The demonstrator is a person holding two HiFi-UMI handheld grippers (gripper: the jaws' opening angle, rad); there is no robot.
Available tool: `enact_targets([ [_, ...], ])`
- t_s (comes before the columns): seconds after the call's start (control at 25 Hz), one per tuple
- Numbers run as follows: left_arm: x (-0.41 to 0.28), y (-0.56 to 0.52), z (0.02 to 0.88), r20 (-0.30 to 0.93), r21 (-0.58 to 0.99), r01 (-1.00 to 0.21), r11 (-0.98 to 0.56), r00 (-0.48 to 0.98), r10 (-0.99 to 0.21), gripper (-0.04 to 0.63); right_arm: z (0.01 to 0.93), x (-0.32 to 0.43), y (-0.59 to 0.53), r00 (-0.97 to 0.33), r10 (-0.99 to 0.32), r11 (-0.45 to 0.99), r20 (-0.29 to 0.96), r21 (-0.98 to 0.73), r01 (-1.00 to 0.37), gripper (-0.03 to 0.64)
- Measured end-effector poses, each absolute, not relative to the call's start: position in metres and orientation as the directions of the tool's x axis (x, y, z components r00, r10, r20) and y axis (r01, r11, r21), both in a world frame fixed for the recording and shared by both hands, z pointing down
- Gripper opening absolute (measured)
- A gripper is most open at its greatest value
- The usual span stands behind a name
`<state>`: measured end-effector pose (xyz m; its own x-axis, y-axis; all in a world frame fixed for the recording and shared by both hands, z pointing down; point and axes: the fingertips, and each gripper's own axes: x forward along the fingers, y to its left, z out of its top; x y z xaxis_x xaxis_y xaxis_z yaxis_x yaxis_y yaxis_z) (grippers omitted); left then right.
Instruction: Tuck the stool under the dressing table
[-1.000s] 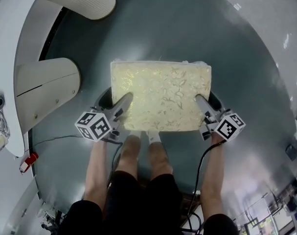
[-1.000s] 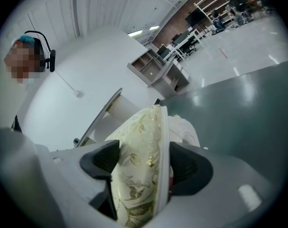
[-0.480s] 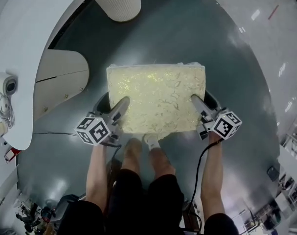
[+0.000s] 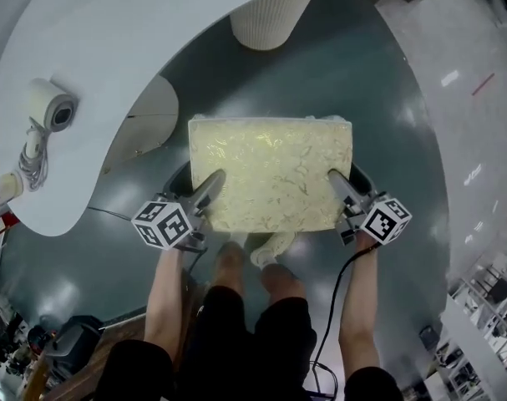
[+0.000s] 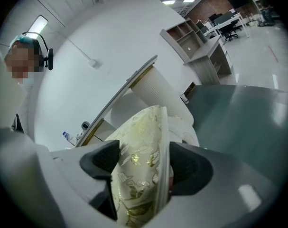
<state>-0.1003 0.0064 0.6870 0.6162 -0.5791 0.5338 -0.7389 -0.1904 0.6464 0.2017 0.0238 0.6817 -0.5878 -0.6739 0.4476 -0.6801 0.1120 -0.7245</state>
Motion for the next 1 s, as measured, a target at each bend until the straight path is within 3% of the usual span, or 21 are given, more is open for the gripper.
enact_targets([
  [0.4, -0.127, -0.001, 0.666, 0.524, 0.636, -0.766, -0.097, 0.520, -0.674, 0.414, 0.662, 0.175, -0.027, -0.680, -0.602, 0.229, 0.419, -0.725, -0.649, 0.336],
  [0.6, -0.106, 0.006, 0.682, 0.518, 0.649, -0.738, -0.185, 0.607, -0.603, 0.414, 0.673, 0.197, 0.016, -0.598, -0.672, 0.145, 0.437, -0.714, -0.685, 0.336],
  [0.8, -0.103, 0.010, 0.685, 0.504, 0.661, -0.727, -0.184, 0.613, -0.609, 0.414, 0.672, 0.199, 0.019, -0.592, -0.671, 0.148, 0.446, -0.702, -0.697, 0.336],
  [1.0, -0.097, -0.004, 0.687, 0.571, 0.643, -0.744, -0.183, 0.625, -0.533, 0.414, 0.685, 0.204, 0.024, -0.569, -0.674, 0.052, 0.470, -0.739, -0.672, 0.336],
])
